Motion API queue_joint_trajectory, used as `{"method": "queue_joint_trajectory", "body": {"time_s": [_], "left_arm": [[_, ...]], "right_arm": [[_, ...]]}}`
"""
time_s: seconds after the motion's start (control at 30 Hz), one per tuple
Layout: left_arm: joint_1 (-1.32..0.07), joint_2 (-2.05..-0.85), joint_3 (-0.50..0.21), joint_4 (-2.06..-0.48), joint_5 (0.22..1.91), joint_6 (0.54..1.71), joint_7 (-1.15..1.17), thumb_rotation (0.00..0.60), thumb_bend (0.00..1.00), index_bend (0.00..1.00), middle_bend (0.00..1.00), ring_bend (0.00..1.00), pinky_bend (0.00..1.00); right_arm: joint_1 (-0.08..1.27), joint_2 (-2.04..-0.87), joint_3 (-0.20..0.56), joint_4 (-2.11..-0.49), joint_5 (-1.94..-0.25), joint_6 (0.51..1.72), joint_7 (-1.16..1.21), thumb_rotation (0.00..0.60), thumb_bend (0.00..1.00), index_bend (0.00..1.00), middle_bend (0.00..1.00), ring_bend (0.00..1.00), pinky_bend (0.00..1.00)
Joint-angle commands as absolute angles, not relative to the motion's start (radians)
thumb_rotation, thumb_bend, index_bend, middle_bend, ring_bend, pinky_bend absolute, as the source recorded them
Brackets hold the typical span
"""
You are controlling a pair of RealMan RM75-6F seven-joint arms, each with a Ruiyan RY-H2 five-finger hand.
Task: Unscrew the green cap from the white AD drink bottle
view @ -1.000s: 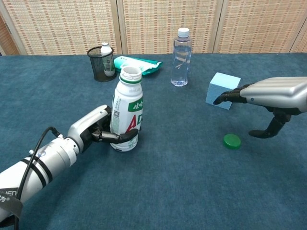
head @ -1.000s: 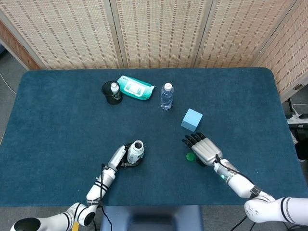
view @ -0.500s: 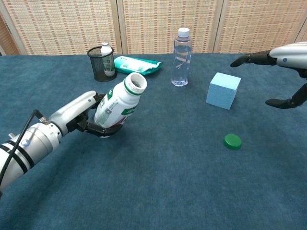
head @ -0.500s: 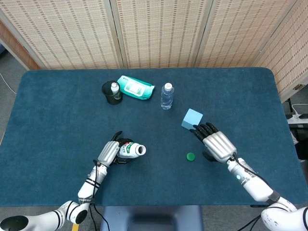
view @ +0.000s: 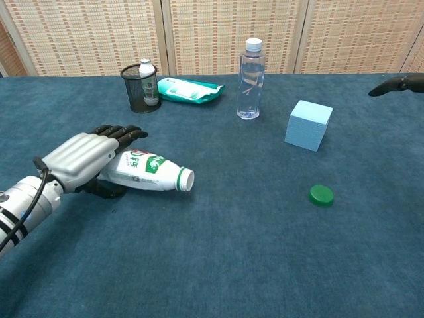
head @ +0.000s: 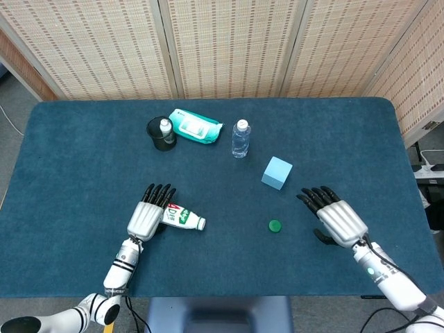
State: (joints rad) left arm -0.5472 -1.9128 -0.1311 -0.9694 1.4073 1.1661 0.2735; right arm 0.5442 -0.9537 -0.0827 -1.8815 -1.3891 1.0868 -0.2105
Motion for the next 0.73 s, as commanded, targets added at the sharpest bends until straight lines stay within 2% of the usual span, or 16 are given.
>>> {"method": "queue_joint_trajectory", "body": {"time_s": [0.03, 0.27, 0.37, 0.43, 0.5, 0.6, 0.73], "left_arm": [[-0.530, -1.875, -0.150, -1.058, 1.375, 1.152, 0.201, 0.600, 0.32, 0.00, 0.00, 0.00, 0.07], [-0.493, -1.687, -0.120, -1.293, 1.386, 1.151, 0.147, 0.600, 0.32, 0.00, 0.00, 0.00, 0.05], [-0.449, -1.578, -0.099, -1.385, 1.424, 1.227, 0.161, 0.600, 0.31, 0.00, 0.00, 0.00, 0.03], [-0.398, -1.484, -0.054, -1.436, 1.472, 1.293, 0.144, 0.600, 0.32, 0.00, 0.00, 0.00, 0.01], [-0.335, -1.392, 0.021, -1.424, 1.553, 1.378, 0.124, 0.600, 0.32, 0.00, 0.00, 0.00, 0.00], [-0.224, -1.346, 0.081, -1.348, 1.581, 1.509, 0.075, 0.600, 0.33, 0.00, 0.00, 0.00, 0.00], [-0.153, -1.320, 0.096, -1.305, 1.564, 1.568, -0.009, 0.600, 0.34, 0.00, 0.00, 0.00, 0.00]], "right_arm": [[0.491, -0.927, -0.096, -1.910, -1.414, 1.150, -0.227, 0.600, 0.30, 0.00, 0.00, 0.00, 0.00], [0.341, -0.907, -0.127, -1.907, -1.465, 1.330, -0.232, 0.600, 0.30, 0.00, 0.00, 0.00, 0.00], [0.263, -0.918, -0.137, -1.881, -1.463, 1.417, -0.230, 0.600, 0.30, 0.00, 0.00, 0.00, 0.00], [0.208, -0.940, -0.138, -1.847, -1.443, 1.471, -0.230, 0.600, 0.30, 0.00, 0.00, 0.00, 0.00], [0.166, -0.974, -0.122, -1.792, -1.419, 1.519, -0.219, 0.600, 0.30, 0.00, 0.00, 0.00, 0.00], [0.132, -1.023, -0.087, -1.718, -1.378, 1.553, -0.202, 0.600, 0.30, 0.00, 0.00, 0.00, 0.00], [0.116, -1.037, -0.065, -1.691, -1.401, 1.581, -0.199, 0.600, 0.30, 0.00, 0.00, 0.00, 0.00]]}}
